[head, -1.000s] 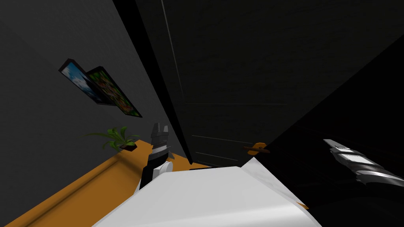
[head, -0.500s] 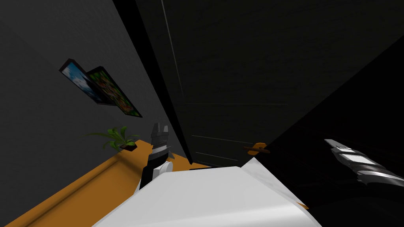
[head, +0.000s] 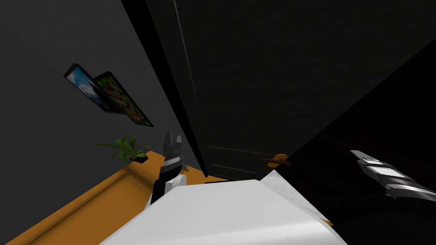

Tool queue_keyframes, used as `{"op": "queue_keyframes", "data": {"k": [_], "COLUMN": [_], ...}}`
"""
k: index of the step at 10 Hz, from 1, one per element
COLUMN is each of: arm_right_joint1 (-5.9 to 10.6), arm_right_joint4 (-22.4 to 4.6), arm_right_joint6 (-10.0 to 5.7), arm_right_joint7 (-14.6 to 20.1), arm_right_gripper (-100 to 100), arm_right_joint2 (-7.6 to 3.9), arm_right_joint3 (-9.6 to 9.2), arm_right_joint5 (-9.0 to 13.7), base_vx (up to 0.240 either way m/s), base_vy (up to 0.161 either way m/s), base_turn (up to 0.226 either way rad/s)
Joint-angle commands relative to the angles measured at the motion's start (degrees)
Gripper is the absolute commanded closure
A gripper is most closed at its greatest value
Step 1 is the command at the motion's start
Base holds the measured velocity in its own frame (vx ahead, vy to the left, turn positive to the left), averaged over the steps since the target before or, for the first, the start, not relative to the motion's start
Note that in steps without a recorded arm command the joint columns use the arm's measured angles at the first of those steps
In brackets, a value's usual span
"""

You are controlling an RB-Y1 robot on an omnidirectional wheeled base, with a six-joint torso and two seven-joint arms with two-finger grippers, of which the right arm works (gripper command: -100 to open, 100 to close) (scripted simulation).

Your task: Push the door open

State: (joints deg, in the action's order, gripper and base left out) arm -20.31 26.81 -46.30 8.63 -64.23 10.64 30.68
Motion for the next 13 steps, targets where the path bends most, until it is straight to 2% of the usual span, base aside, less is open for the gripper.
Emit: {"op": "queue_keyframes", "data": {"k": [1,5,9,13], "arm_right_joint1": [-0.01,0.05,0.09,0.28], "arm_right_joint4": [0.01,0.14,0.25,0.64], "arm_right_joint6": [0.0,-0.13,-0.23,-0.54], "arm_right_joint7": [0.0,0.05,0.1,0.23], "arm_right_gripper": [-100,-100,-100,-100], "arm_right_joint2": [0.0,0.21,0.37,0.96], "arm_right_joint3": [0.0,0.13,0.23,0.53], "arm_right_joint5": [0.0,-0.57,-1.02,-2.41], "base_vx": [0.0,0.004,0.017,-0.012], "base_vy": [0.0,0.0,-0.031,-0.165], "base_turn": [0.0,0.026,0.086,0.214]}}
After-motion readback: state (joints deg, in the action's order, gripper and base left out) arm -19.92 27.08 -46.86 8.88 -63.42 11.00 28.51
